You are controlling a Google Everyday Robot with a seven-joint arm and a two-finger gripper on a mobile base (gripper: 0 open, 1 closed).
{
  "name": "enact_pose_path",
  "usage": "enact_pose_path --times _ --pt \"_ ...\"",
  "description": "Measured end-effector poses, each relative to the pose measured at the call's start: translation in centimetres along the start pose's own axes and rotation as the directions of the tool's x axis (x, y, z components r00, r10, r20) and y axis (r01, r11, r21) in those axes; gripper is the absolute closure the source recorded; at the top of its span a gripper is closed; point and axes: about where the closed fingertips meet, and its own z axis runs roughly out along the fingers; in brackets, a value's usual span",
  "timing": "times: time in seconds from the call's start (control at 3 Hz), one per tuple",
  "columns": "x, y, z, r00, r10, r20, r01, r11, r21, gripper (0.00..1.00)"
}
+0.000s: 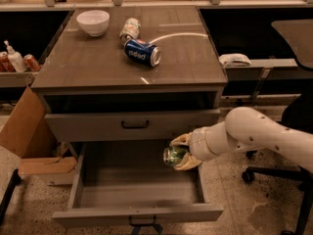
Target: Pick green can from middle drawer and place on counter
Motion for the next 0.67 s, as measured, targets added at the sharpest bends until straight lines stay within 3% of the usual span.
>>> enact_pose_path --times 0.33,0.67 --pt "-3.6 -2.57 -4.39 0.991 -0.122 -0.049 0.123 0.9922 0.019 1.0" --pt "-3.61 -2.58 -4.4 0.991 -0.122 -0.049 0.123 0.9922 0.019 1.0"
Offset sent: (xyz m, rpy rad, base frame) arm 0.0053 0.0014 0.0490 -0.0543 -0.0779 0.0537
